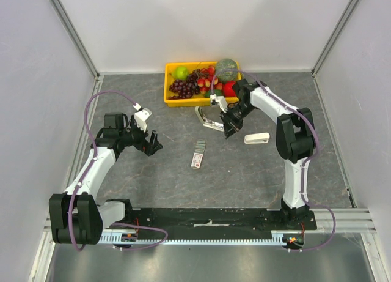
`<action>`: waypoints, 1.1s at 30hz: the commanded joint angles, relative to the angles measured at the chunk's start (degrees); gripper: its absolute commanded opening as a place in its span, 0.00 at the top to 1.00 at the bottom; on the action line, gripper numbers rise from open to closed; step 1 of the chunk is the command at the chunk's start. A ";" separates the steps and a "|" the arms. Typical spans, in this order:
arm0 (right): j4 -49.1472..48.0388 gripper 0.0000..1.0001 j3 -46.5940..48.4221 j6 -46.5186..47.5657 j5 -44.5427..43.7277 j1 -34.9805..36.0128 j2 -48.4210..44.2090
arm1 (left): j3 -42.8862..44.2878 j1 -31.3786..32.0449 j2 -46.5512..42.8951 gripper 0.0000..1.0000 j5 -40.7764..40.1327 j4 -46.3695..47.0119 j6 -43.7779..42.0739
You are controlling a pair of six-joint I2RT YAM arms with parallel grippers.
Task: Load the staples into the stapler
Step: Place the staple at the center of the board.
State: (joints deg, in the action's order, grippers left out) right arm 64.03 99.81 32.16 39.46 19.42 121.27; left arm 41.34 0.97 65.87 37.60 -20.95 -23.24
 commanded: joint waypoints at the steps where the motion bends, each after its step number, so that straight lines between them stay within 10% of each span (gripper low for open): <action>1: 0.39 0.85 -5.58 1.85 6.85 0.27 -3.15 | 0.93 -0.36 -0.83 0.01 1.42 0.38 0.13; 33: -15.25 0.75 -23.43 -0.79 -8.26 7.30 -10.18 | 1.02 -0.45 -1.00 0.01 1.42 0.21 0.13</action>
State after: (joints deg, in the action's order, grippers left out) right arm 53.60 78.41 31.90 36.36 24.97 115.92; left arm 41.34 0.97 65.63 37.63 -20.95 -23.24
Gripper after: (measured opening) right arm 0.243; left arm 0.993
